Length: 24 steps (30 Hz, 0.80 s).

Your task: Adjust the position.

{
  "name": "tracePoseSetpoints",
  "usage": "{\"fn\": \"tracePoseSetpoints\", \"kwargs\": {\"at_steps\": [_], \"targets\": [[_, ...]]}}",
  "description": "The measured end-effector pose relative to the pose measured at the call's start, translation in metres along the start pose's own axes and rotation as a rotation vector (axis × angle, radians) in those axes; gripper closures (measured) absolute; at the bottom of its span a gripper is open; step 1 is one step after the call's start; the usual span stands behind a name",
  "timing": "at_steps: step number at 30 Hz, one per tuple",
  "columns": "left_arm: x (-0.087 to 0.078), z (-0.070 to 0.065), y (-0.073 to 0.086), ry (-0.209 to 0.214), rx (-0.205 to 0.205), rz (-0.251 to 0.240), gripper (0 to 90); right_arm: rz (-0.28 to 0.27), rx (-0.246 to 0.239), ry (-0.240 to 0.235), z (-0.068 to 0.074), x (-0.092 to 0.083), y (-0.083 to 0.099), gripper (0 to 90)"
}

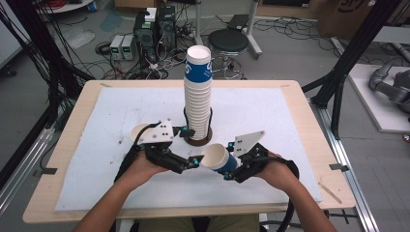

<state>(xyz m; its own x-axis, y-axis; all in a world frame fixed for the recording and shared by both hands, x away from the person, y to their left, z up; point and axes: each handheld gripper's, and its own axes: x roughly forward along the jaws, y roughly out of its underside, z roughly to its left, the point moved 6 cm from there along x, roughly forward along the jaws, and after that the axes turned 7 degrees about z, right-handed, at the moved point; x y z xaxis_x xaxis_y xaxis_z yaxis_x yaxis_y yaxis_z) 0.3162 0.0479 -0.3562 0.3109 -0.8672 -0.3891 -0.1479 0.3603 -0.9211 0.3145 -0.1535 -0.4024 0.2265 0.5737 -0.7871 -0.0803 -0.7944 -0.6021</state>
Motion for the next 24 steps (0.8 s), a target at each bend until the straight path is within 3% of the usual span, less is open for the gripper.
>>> {"fn": "tracePoseSetpoints", "kwargs": {"at_steps": [5,13,17,24], "targets": [[-0.017,0.012,0.011,-0.062,-0.047,-0.051,17.3,-0.076,0.06,0.009,-0.001,-0.001,0.013,28.8],[-0.038,0.028,0.038,-0.172,-0.129,-0.1,17.3,-0.171,0.123,0.087,-0.005,-0.004,0.029,28.7],[-0.049,0.035,0.052,-0.231,-0.151,-0.126,17.3,-0.219,0.165,0.123,-0.007,-0.008,0.037,28.6],[-0.06,0.042,0.071,-0.282,-0.175,-0.166,16.8,-0.288,0.22,0.193,-0.013,-0.017,0.051,28.6]]}}
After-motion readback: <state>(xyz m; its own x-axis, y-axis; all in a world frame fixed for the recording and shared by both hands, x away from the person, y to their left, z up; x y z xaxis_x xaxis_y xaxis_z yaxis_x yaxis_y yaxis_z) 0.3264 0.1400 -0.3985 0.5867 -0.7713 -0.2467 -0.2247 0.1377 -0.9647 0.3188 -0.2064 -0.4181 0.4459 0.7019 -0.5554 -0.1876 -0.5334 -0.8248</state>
